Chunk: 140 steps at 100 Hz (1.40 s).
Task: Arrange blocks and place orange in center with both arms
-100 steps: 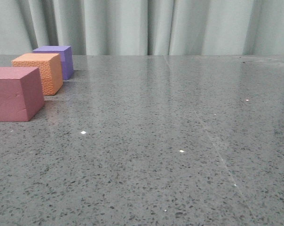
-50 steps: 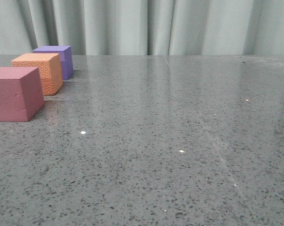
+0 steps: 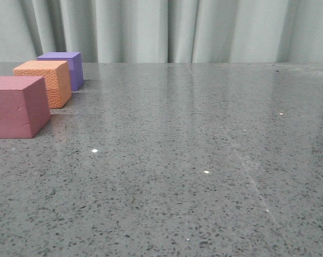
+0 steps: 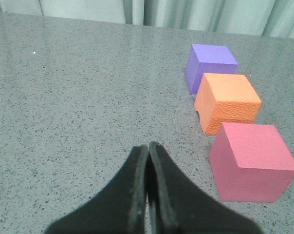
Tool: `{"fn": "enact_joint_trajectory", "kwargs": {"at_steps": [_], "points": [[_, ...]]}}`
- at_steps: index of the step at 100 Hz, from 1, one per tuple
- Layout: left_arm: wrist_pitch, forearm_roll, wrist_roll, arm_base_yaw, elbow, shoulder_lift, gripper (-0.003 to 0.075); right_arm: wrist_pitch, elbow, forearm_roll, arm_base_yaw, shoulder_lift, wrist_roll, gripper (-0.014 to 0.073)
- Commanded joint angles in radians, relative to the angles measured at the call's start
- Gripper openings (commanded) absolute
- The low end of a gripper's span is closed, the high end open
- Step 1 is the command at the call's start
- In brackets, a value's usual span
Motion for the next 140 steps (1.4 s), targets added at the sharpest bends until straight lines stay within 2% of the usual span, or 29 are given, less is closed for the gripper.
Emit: {"fn": "enact_joint_trajectory", "kwargs": {"at_steps": [1,19,41,54,67,83,94,112,140], "points": [[-0.059,0.033,-0.007,0.002,-0.026,0.003,-0.0019,-0.085,-0.014,0.003,-0.005,-0.020,-0.006,-0.0060],[-0.090,0.022,0.039,0.002,-0.021,-0.001,-0.0019,-0.085,-0.014,0.003,-0.005,-0.020,-0.006,-0.0060],[-0.181,-0.232,0.420,0.002,0.037,-0.101,-0.0019,-0.085,-0.014,0.003,-0.005,-0.020,-0.006,-0.0060],[-0.231,-0.298,0.501,0.006,0.097,-0.173,-0.0019,-0.085,-0.014,0.003,-0.005,-0.020,-0.006,-0.0060],[-0.257,-0.383,0.570,0.063,0.169,-0.254,-0.0019,-0.085,-0.014,0.003,-0.005,-0.020,-0.006,-0.0060],[-0.335,-0.546,0.720,0.192,0.255,-0.330,-0.0019,-0.085,-0.014,0.003,-0.005,-0.020,-0.006,-0.0060],[-0.400,-0.605,0.736,0.282,0.317,-0.368,-0.0019,-0.085,-0.014,0.003,-0.005,-0.020,-0.006,-0.0060],[-0.422,-0.615,0.736,0.390,0.388,-0.435,-0.0019,-0.085,-0.014,0.003,-0.005,-0.020,-0.006,-0.0060],[-0.463,-0.599,0.734,0.409,0.454,-0.483,-0.0019,-0.084,-0.014,0.003,-0.005,-0.020,-0.006,-0.0060]]}}
